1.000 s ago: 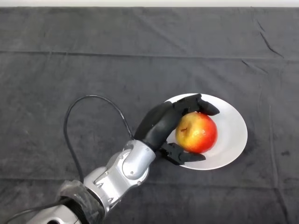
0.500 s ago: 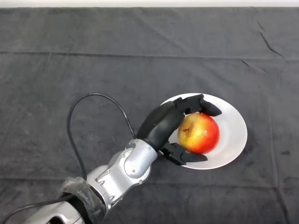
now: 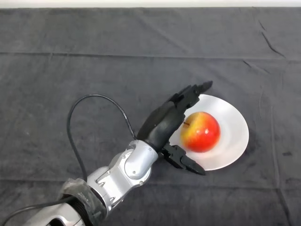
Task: Move the apple to the plate
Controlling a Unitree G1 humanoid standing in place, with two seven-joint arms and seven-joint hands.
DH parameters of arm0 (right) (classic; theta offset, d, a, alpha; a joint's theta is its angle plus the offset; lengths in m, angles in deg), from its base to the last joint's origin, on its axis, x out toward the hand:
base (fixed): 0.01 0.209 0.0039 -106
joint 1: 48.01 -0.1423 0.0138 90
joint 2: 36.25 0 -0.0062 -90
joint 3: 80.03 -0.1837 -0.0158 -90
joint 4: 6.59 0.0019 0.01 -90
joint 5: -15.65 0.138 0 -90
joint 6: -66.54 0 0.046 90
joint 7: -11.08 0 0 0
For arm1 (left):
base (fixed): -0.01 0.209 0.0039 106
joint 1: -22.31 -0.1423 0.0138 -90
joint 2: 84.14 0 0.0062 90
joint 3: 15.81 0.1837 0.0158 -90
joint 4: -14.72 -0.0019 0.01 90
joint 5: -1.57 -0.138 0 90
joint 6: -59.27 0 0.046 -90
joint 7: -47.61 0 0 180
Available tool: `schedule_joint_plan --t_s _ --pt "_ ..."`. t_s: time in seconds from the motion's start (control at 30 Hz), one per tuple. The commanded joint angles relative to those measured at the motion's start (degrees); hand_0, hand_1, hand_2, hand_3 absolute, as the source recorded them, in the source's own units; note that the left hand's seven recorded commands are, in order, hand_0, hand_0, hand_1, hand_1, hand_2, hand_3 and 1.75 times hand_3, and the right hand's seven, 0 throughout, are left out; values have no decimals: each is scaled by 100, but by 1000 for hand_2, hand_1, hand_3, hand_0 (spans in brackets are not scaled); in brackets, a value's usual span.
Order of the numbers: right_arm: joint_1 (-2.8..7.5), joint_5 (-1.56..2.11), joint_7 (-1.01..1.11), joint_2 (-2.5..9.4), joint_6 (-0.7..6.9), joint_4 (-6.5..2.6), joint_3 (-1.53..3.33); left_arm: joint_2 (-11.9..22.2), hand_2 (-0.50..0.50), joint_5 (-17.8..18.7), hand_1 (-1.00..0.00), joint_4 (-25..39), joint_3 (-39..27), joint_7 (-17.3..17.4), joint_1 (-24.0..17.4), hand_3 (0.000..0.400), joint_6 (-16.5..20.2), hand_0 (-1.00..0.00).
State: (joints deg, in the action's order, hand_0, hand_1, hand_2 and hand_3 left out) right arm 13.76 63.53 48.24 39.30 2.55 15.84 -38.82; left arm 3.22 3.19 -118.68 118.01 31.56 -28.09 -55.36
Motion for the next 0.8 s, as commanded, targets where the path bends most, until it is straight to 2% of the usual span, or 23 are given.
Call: schedule_joint_plan --t_s 0.03,0.37,0.8 --pt "-88 -50 30 -128 8 -70 -53 353 0 88 0 129 -224 36 342 0 -142 0" --pt "-87 -52 29 -125 6 -65 -52 841 0 169 0 387 -1075 -104 238 0 -234 0" --pt "-82 -54 23 -119 5 -51 -51 1363 0 264 0 766 -2168 -369 -209 0 -374 0"
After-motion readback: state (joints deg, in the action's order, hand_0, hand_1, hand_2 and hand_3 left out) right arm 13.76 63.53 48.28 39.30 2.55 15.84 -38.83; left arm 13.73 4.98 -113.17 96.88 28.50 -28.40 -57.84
